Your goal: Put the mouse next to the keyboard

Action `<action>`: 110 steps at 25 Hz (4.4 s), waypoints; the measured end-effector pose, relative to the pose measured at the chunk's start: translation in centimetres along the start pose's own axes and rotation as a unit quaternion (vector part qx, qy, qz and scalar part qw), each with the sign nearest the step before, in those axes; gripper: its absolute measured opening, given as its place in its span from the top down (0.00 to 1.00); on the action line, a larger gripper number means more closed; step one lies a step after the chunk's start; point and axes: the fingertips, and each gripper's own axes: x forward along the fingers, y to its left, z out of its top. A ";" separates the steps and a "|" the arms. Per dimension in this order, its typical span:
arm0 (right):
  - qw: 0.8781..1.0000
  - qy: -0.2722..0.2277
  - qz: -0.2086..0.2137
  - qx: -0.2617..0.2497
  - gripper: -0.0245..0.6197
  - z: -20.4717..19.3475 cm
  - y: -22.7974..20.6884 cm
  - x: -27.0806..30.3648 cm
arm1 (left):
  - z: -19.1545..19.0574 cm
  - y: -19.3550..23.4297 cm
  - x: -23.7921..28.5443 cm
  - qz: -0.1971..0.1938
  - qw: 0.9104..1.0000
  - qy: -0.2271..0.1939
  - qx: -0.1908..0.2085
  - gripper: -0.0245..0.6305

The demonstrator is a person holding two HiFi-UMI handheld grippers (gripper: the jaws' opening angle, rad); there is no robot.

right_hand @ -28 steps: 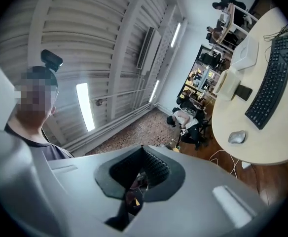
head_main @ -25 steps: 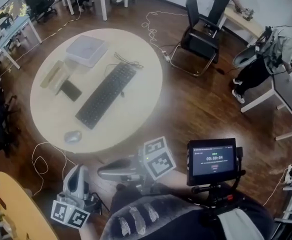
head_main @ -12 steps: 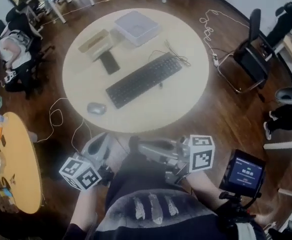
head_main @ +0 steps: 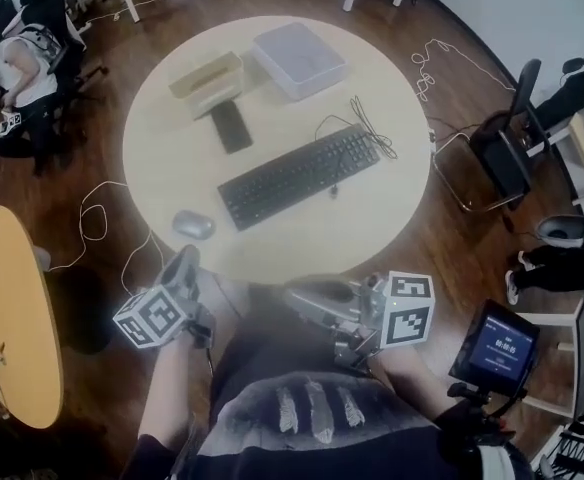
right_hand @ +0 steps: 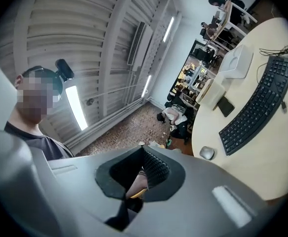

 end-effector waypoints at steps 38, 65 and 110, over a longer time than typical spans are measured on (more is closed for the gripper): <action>0.997 0.076 -0.023 0.027 0.96 11.2 -11.4 2.0 | -3.3 17.6 13.0 0.321 0.930 0.139 0.117 0.32; 0.951 0.287 -0.101 0.055 0.78 -5.4 -22.2 9.8 | -2.9 13.9 12.8 0.113 0.988 0.108 0.013 0.75; 0.962 0.225 -0.141 0.066 0.76 -11.2 -25.7 13.7 | -2.3 6.1 8.7 -0.264 0.944 0.184 -0.070 0.81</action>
